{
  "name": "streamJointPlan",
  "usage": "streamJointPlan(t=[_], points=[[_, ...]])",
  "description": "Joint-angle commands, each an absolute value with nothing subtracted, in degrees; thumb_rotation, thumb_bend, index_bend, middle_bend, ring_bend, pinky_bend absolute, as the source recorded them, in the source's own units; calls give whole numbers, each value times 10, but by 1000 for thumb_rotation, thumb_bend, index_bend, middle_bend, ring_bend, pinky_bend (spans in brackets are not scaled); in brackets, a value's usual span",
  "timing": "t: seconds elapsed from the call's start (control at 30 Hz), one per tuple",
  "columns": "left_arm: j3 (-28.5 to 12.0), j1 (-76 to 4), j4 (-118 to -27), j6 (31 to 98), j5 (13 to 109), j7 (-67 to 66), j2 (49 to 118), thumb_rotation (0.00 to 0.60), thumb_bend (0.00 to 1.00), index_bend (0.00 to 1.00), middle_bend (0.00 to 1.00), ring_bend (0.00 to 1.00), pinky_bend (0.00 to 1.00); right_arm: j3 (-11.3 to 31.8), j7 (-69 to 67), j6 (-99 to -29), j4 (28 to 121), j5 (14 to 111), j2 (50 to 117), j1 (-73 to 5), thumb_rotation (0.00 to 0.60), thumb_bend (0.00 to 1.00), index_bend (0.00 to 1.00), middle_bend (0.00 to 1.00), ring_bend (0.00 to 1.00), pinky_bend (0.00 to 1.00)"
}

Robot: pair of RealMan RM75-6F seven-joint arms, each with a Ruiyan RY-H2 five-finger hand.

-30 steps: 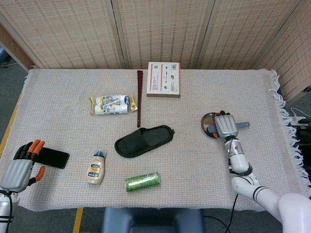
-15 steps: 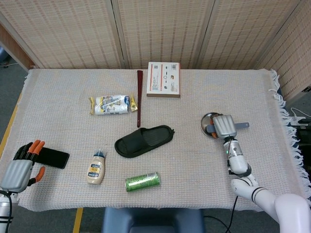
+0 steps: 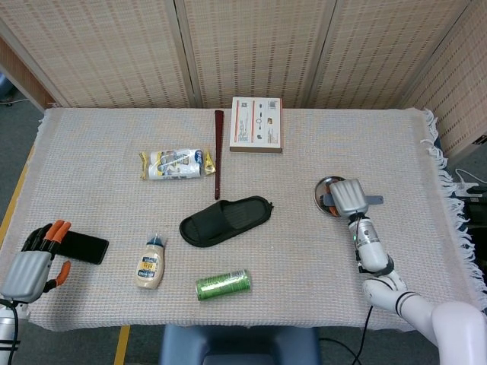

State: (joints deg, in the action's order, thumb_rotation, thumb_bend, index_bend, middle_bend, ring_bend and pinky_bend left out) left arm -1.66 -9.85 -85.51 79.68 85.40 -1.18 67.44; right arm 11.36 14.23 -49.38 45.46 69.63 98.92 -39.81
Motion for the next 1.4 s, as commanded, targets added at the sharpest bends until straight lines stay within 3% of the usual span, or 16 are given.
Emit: streamJointPlan(t=[0.03,0.5,0.7,1.07,1.23,1.4], points=[[-16,-98,-856,798,855,-12,674,600,489,0,0,0,92,107,145,-477,457,699,982,-404,600,421,967,658,621,983],[-16,-100,-856,794,854,-9,674,600,507,0,0,0,92,95,56,-458,420,730,990,-412,600,450,947,658,623,994],[-15,-100,-856,792,852,-8,674,600,509,0,0,0,93,104,43,-481,498,745,931,-415,600,454,941,658,623,994],[-10,-101,-864,791,863,-3,670,600,510,0,0,0,93,121,210,-484,719,712,810,-435,600,454,939,658,623,994],[-6,-102,-868,791,871,3,667,600,510,0,0,0,92,128,307,-459,764,674,824,-479,600,454,939,659,623,994],[-4,-100,-872,799,880,12,662,600,509,0,0,0,93,131,374,-447,762,625,881,-520,600,454,939,658,623,994]])
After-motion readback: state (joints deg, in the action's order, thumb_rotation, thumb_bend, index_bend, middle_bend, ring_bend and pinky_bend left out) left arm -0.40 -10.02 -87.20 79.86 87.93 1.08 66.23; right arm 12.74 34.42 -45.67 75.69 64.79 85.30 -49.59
